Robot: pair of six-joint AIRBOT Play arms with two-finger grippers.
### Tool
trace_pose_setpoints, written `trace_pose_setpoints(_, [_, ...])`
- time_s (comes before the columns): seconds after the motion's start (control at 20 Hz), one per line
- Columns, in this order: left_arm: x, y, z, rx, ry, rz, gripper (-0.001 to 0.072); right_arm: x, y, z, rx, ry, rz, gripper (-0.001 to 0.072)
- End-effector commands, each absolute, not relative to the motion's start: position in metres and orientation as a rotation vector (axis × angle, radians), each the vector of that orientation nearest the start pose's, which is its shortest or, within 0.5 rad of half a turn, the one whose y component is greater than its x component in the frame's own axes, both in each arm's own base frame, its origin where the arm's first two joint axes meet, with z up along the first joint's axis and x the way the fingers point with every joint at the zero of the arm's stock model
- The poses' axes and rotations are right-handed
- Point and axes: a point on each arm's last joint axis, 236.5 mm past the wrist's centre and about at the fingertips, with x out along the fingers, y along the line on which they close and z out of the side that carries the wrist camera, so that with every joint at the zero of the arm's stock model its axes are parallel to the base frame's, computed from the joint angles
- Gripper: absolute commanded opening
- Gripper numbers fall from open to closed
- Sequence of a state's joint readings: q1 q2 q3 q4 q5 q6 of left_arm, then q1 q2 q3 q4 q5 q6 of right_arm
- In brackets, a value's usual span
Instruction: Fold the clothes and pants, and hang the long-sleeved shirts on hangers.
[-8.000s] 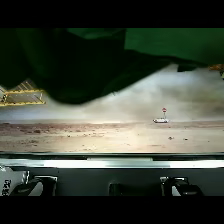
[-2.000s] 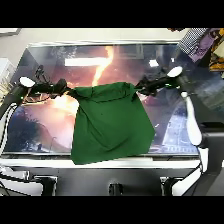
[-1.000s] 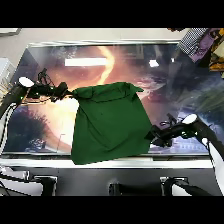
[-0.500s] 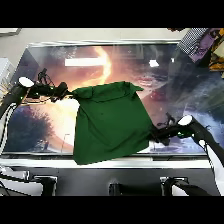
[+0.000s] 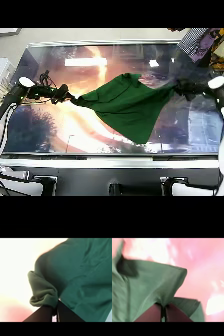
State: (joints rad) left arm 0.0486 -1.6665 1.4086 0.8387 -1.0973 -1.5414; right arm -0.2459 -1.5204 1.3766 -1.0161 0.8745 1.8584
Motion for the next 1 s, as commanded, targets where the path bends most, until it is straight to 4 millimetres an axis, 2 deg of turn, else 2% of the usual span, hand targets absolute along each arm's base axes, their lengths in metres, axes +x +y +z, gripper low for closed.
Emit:
trace_pose_setpoints(0.0, [0.472, -0.125, -0.014, -0.717, 1.281, -0.315, 0.0021, 0.559, -0.009, 0.021, 1.039, 0.922, -0.115, 0.0032])
trace_pose_setpoints(0.05, [0.472, -0.126, -0.014, -0.716, 1.281, -0.317, 0.002, 0.558, 0.005, 0.008, 1.031, 0.964, -0.104, 0.0037])
trace_pose_setpoints(0.1, [0.472, -0.126, -0.014, -0.716, 1.281, -0.317, 0.0021, 0.555, 0.015, 0.002, 1.026, 0.993, -0.094, 0.0076])
trace_pose_setpoints(0.15, [0.472, -0.126, -0.014, -0.716, 1.281, -0.317, 0.0021, 0.551, 0.018, 0.001, 1.026, 1.017, -0.087, 0.0177])
trace_pose_setpoints(0.2, [0.472, -0.126, -0.014, -0.716, 1.283, -0.317, 0.0021, 0.542, 0.017, 0.004, 1.027, 1.045, -0.083, 0.0337])
trace_pose_setpoints(0.25, [0.472, -0.126, -0.014, -0.716, 1.283, -0.317, 0.0021, 0.531, 0.01, 0.011, 1.007, 1.072, -0.068, 0.038])
trace_pose_setpoints(0.3, [0.472, -0.126, -0.014, -0.716, 1.283, -0.317, 0.0021, 0.517, 0.003, 0.02, 0.954, 1.103, -0.033, 0.038])
trace_pose_setpoints(0.4, [0.472, -0.126, -0.014, -0.716, 1.283, -0.317, 0.0021, 0.465, -0.024, 0.034, 0.796, 1.223, -0.015, 0.0401])
trace_pose_setpoints(0.45, [0.472, -0.126, -0.014, -0.716, 1.283, -0.318, 0.002, 0.44, -0.039, 0.038, 0.753, 1.268, -0.054, 0.0459])
trace_pose_setpoints(0.55, [0.472, -0.126, -0.014, -0.716, 1.283, -0.317, 0.0021, 0.401, -0.052, 0.045, 0.744, 1.277, -0.092, 0.0466])
trace_pose_setpoints(0.65, [0.472, -0.126, -0.014, -0.715, 1.283, -0.317, 0.0021, 0.359, -0.036, 0.034, 0.792, 1.307, -0.098, 0.0492])
trace_pose_setpoints(0.8, [0.472, -0.125, -0.014, -0.716, 1.282, -0.317, 0.0021, 0.301, 0.033, -0.001, 0.914, 1.398, -0.012, 0.0494])
trace_pose_setpoints(0.95, [0.472, -0.125, -0.014, -0.716, 1.282, -0.317, 0.0021, 0.264, 0.087, -0.042, 0.973, 1.478, 0.019, 0.0497])
